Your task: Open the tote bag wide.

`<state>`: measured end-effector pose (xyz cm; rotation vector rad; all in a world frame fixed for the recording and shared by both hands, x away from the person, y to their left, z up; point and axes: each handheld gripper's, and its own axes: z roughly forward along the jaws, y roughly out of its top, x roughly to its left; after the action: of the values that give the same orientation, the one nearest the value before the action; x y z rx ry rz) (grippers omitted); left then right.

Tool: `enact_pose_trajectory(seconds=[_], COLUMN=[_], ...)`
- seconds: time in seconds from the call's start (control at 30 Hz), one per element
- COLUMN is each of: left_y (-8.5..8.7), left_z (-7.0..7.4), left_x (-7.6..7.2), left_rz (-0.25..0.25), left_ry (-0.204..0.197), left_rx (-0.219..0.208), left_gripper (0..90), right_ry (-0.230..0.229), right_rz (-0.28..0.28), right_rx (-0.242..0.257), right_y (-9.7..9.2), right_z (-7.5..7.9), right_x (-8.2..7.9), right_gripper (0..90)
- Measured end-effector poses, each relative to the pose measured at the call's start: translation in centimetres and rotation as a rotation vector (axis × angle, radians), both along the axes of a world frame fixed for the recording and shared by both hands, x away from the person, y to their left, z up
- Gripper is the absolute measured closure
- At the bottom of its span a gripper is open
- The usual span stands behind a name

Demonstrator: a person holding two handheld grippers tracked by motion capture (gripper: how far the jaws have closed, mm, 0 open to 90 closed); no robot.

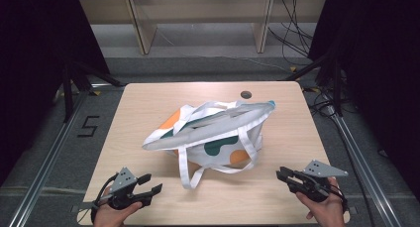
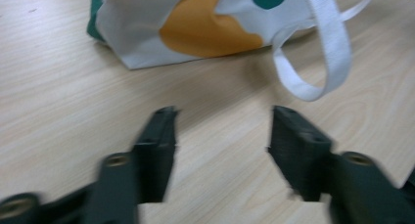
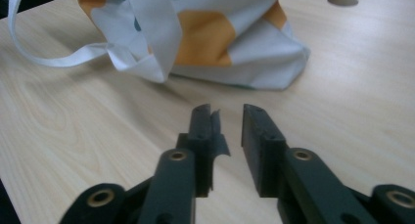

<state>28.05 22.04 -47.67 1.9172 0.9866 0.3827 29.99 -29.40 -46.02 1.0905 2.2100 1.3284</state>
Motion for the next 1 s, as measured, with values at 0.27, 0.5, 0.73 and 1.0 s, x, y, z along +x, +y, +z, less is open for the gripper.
enact_pose_trajectory(seconds=[0.27, 0.5, 0.73, 1.0], left_y=[-0.7, -1.4, -3.1, -5.6], left_z=[2.0, 5.3, 7.9, 9.0], left_x=[1.2, 3.6, 5.9, 10.5], left_rz=[-0.061, -0.078, -0.092, -0.084], left_ry=[-0.062, -0.075, -0.110, -0.127], left_rx=[0.008, -0.037, 0.011, 0.086], left_gripper=[80.8, 89.2, 88.7, 88.3], right_ry=[-0.066, -0.143, -0.218, -0.190], right_rz=[0.060, 0.118, 0.136, 0.078], right_rx=[-0.014, -0.024, -0.068, -0.231], right_y=[1.7, 4.2, 5.9, 8.1], right_z=[3.4, 8.4, 13.2, 15.1], right_x=[1.5, 3.2, 6.0, 11.5], right_gripper=[90.0, 90.0, 90.0, 90.0])
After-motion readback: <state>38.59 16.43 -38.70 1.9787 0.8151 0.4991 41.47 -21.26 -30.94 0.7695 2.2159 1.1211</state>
